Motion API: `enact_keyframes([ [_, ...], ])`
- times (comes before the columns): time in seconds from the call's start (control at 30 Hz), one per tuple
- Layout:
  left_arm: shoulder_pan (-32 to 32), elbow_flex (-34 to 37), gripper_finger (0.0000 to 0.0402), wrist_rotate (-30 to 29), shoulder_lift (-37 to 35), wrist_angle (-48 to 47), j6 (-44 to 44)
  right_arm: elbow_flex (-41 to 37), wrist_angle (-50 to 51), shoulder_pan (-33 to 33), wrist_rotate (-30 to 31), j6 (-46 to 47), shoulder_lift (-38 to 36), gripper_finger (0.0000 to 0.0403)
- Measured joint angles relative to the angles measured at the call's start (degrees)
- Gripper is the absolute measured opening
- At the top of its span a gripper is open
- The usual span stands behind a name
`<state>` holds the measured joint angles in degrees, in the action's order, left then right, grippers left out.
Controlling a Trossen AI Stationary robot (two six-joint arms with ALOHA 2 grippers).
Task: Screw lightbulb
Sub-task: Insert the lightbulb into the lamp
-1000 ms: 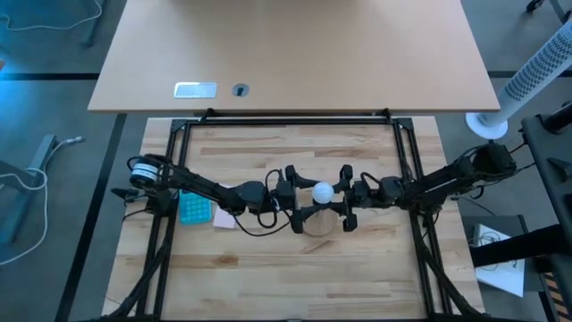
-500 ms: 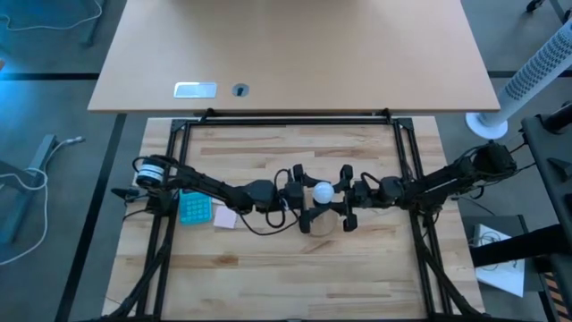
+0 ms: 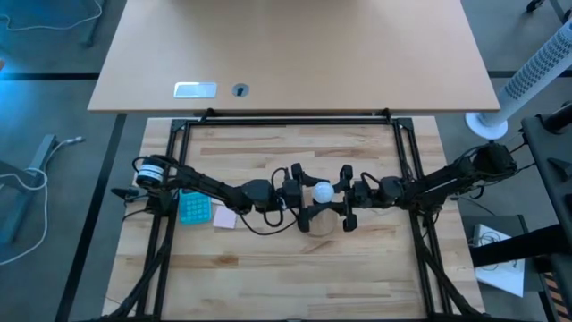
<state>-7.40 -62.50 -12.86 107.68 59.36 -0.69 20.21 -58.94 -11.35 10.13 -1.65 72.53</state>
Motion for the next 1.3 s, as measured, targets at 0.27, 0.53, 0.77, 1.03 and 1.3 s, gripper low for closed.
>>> enact_keyframes([
  [0.27,0.0,0.2,0.0274,0.4,0.0,-0.2,0.0,0.0,0.0,0.0,0.0,-0.3,0.0,0.0146],
  [0.53,0.0,0.2,0.0274,0.5,0.0,-0.3,0.0,-0.2,0.6,0.0,0.1,-0.4,0.1,0.0169],
  [0.77,0.0,0.3,0.0273,0.5,0.0,-0.4,0.0,-0.1,1.4,-0.2,0.0,0.0,-0.2,0.0189],
  [1.03,0.0,0.3,0.0273,0.5,0.0,-0.5,0.0,-0.1,12.2,-1.0,0.0,3.1,-7.4,0.0226],
  [1.3,0.1,0.3,0.0273,0.5,0.0,-0.7,1.6,0.5,33.8,-2.0,-2.1,11.9,-21.3,0.0265],
])
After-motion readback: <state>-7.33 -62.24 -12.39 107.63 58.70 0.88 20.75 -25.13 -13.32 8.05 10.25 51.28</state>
